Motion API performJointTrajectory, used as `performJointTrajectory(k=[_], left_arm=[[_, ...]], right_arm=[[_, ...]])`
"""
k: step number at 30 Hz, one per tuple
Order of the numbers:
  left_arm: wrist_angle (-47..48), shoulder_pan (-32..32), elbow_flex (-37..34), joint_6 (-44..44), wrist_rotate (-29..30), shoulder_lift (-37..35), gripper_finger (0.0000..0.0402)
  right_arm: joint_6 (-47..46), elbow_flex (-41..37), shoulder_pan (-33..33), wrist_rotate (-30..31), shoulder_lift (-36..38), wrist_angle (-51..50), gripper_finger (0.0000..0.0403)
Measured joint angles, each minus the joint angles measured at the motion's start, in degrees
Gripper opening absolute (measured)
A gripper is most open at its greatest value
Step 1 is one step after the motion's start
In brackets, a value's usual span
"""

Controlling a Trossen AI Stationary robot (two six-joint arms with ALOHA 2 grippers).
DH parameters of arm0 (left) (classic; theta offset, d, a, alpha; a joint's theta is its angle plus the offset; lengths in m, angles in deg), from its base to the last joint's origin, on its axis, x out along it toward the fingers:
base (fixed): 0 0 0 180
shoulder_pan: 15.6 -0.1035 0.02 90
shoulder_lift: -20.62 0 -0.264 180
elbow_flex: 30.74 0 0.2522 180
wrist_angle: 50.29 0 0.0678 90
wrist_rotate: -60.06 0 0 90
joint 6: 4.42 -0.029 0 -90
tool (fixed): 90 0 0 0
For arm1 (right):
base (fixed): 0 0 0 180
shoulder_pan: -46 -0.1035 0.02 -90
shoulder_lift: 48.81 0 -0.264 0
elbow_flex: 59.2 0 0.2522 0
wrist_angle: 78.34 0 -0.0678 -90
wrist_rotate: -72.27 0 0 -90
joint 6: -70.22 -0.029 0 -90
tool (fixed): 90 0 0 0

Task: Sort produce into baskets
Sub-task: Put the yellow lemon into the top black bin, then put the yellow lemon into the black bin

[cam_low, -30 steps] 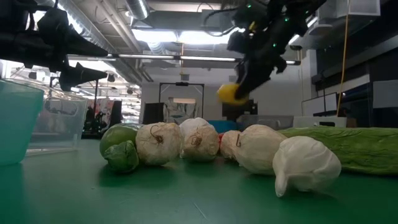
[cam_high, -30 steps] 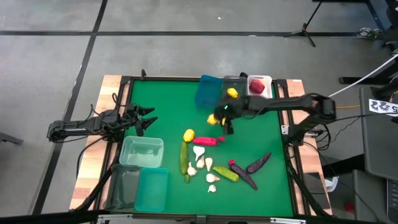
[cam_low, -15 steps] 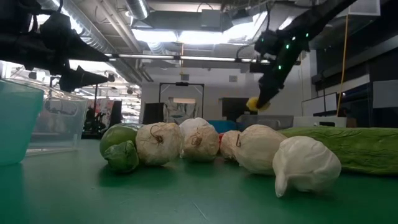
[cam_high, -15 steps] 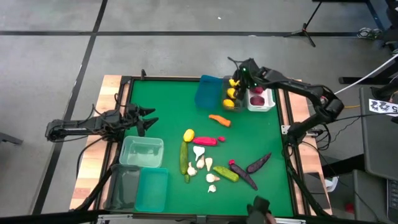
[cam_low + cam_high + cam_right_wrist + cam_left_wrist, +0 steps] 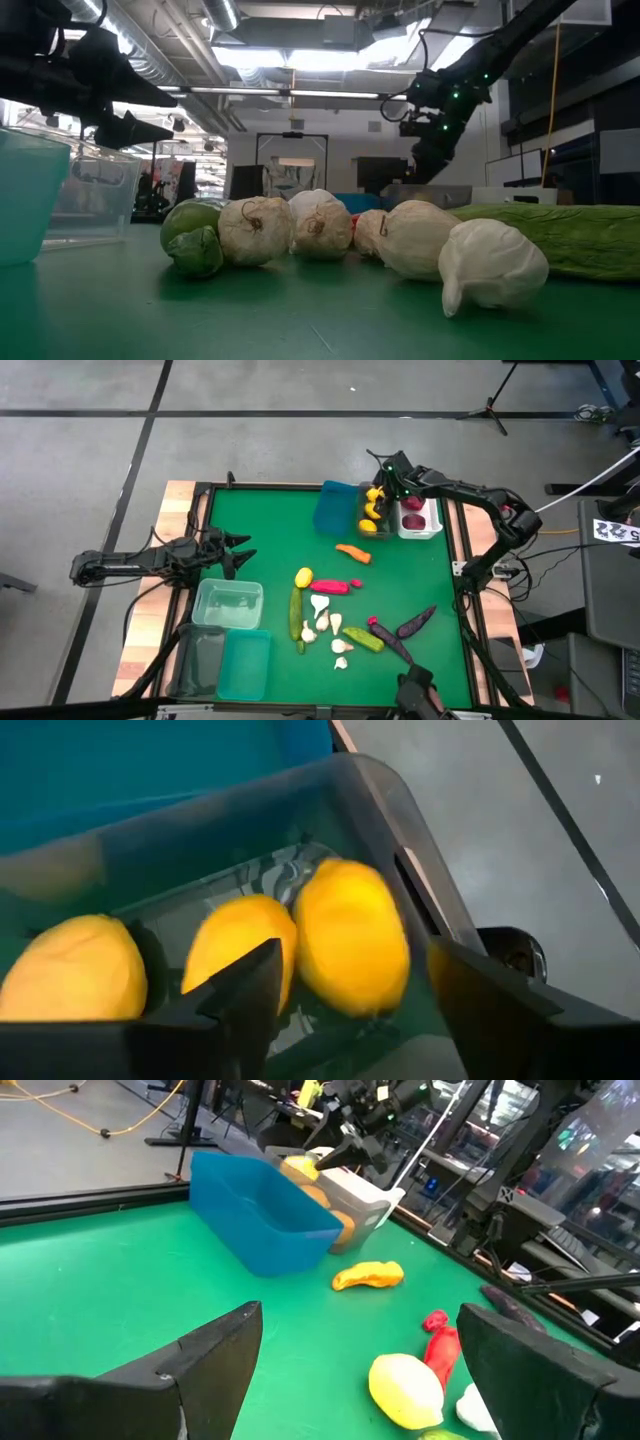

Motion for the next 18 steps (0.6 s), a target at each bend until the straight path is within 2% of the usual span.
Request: performJointTrajectory(k=[5,8,14,16,18], left_arm=[[0.0,0.0,0.0,0.9,0.0,0.0,0.0329],[0.0,0.0,0.0,1.2,0.1,0.0,0.0329],[0.0,0.0,0.0,1.3,0.1,0.0,0.0329],[0.0,0.0,0.0,1.3,0.1,0.0,0.0329],[0.0,0.0,0.0,1.3,0.1,0.0,0.0329]], right_arm=[[0.0,0.0,0.0,0.2,0.5,-0.4,0.0279],[0.1,0.8,-1.2,-7.0,2.7,-0.9,0.028],[-4.1,5.2,-8.4,-26.6,8.0,-1.5,0.0264],[-3.9,5.6,-12.6,-29.7,8.9,-1.2,0.0261],[-1.9,5.6,-17.5,-29.9,9.2,-0.2,0.026]])
